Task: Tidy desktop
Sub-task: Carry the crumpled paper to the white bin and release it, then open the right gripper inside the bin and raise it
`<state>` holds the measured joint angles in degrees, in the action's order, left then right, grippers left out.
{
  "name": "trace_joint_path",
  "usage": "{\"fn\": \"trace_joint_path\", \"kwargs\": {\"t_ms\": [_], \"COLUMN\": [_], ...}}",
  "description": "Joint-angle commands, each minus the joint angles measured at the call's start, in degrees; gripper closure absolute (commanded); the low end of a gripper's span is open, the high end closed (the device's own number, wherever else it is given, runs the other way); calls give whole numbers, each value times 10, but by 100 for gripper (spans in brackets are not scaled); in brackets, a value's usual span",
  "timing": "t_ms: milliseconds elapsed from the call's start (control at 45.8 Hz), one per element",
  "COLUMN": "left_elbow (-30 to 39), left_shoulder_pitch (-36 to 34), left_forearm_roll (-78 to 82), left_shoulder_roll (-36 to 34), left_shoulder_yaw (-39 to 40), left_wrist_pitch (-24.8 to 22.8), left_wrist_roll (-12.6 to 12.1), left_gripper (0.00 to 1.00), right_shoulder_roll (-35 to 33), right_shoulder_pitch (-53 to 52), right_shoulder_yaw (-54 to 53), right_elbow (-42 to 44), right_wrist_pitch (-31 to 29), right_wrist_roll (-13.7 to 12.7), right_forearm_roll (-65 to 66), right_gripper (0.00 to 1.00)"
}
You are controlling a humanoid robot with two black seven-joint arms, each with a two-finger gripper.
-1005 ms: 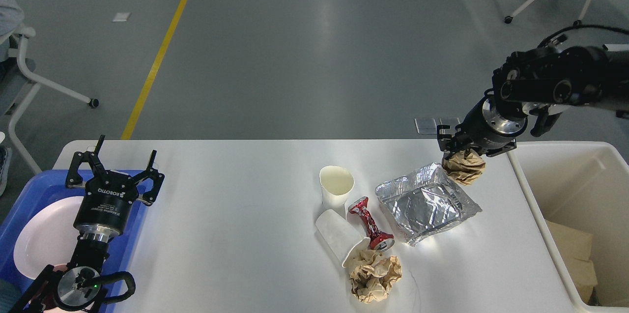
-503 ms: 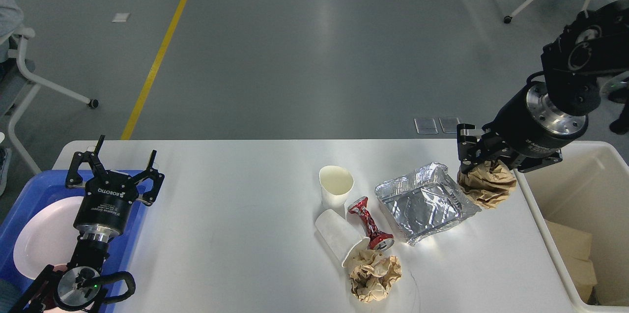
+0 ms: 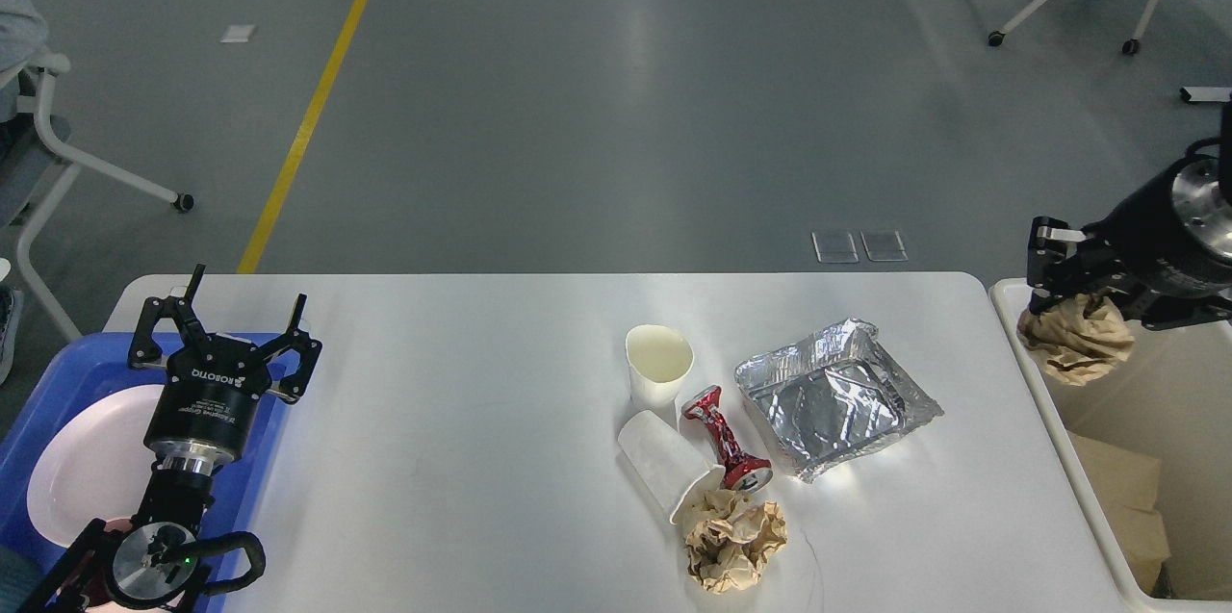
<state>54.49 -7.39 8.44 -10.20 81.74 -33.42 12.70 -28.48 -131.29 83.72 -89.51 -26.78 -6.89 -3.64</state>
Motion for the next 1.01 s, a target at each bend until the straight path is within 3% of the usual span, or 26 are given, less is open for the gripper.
{"fn": "trace_joint_path", "kwargs": {"t_ms": [0, 219, 415, 787, 983], "left_elbow": [0, 0, 0, 0, 0], "left_shoulder_pitch": [1, 0, 1, 0, 0], "left_forearm_roll": [0, 0, 0, 0, 0], "left_shoulder_roll": [0, 0, 0, 0, 0], "left_shoulder_yaw": [0, 0, 0, 0, 0], "left_wrist_pitch": [-1, 0, 0, -1, -1], "left_wrist_roll": [0, 0, 0, 0, 0], "left_gripper": [4, 4, 4, 4, 4], "right_shoulder_roll": [-62, -155, -159, -1, 83], "right_shoulder_pitch": [87, 294, 526, 864, 961], "right_shoulder_yaw": [5, -70, -204, -369, -398], "right_elbow": [86, 279, 405, 663, 786], "right_wrist_pitch": [2, 13, 116, 332, 347], "right_wrist_roll": [-1, -1, -1, -1, 0], "right_forearm_roll": [14, 17, 18, 14, 7], "right_gripper": [100, 100, 100, 100, 100]}}
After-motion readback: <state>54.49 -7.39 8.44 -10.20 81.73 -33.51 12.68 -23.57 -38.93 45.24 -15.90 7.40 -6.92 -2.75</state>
